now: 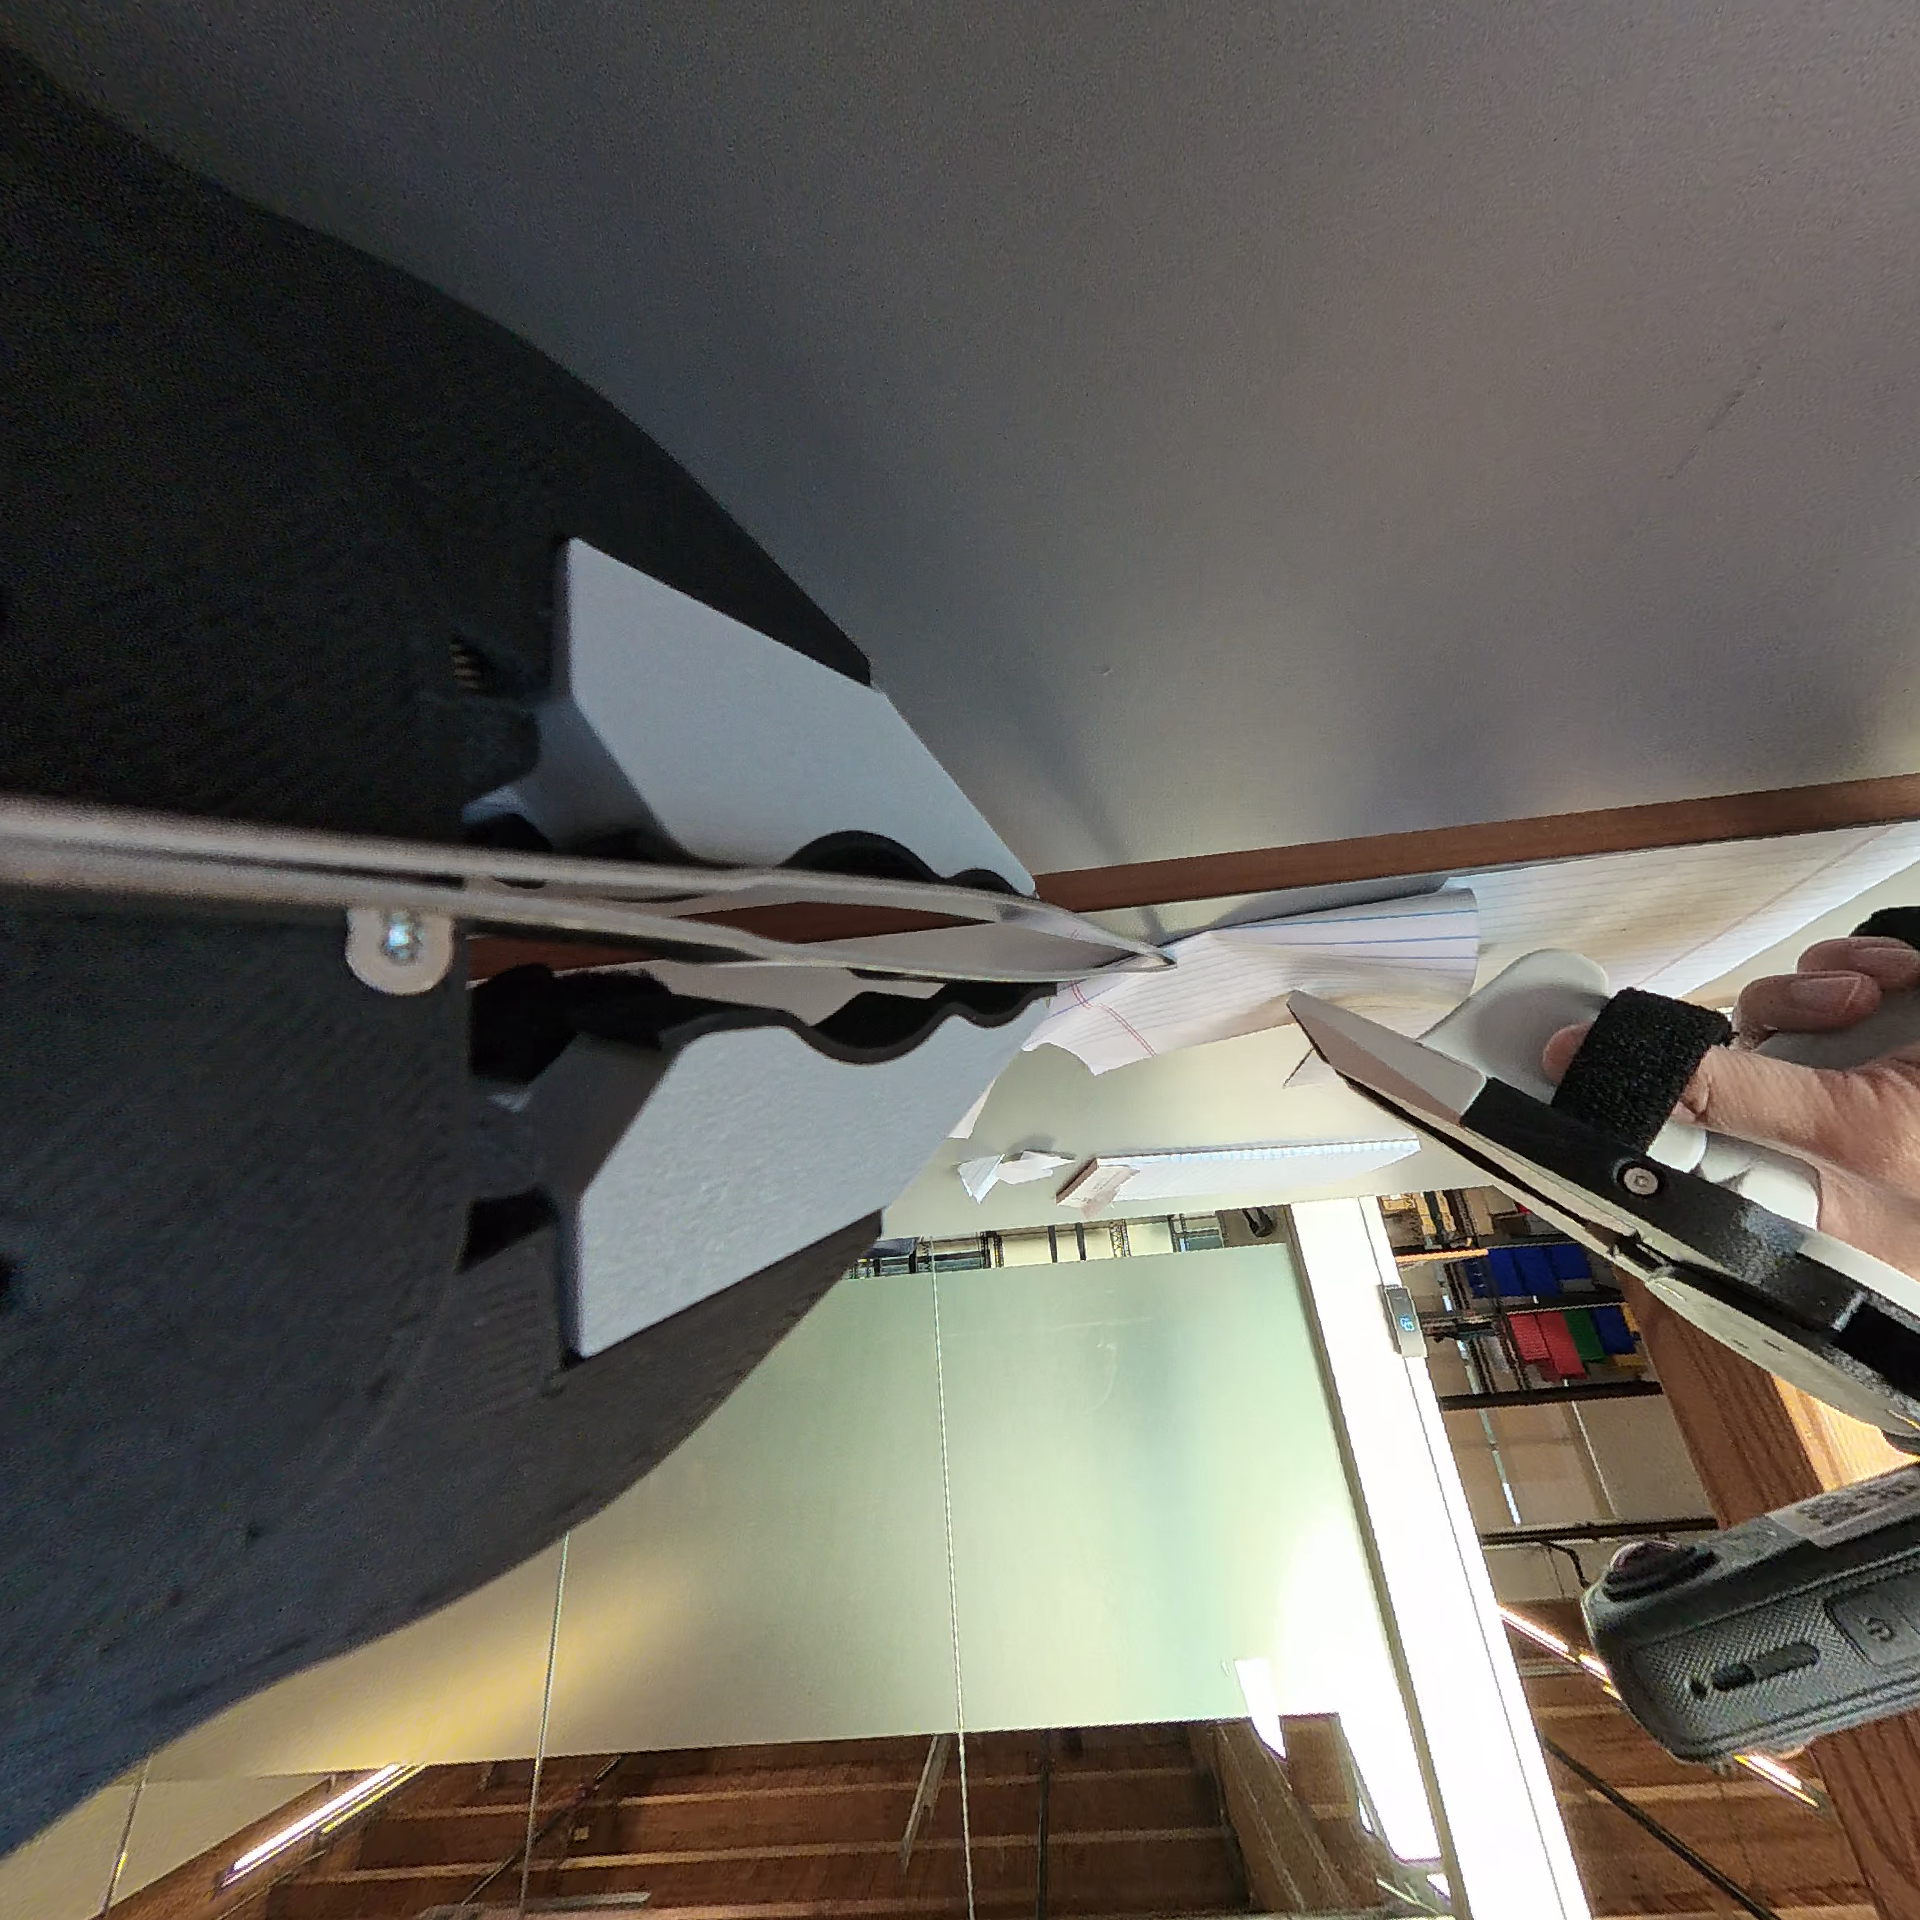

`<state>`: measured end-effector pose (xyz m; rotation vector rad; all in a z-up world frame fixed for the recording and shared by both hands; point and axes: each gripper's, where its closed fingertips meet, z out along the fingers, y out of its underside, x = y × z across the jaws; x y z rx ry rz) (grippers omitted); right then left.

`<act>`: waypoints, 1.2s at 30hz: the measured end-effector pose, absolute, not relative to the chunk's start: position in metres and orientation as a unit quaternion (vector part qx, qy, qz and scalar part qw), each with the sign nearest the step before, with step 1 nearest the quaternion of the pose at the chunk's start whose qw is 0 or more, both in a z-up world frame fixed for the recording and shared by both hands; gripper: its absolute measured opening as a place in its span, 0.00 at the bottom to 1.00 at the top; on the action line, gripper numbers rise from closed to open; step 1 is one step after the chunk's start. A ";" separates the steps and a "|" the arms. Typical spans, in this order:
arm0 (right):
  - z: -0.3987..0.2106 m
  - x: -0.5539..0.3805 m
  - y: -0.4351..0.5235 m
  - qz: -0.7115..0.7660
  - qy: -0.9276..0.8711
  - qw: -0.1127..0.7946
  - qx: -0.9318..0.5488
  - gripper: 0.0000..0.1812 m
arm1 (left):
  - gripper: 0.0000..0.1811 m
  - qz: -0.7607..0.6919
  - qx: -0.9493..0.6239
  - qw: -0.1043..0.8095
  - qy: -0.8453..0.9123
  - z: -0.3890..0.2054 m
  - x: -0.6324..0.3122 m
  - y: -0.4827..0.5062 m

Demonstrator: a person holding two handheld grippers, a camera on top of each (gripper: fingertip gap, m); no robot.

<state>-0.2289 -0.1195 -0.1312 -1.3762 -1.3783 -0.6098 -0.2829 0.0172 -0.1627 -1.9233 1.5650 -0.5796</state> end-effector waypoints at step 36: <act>-0.121 -0.184 -0.108 -0.300 -0.534 0.518 -0.597 0.07 | 0.10 -0.194 -0.722 0.309 0.587 -0.162 -0.285 0.016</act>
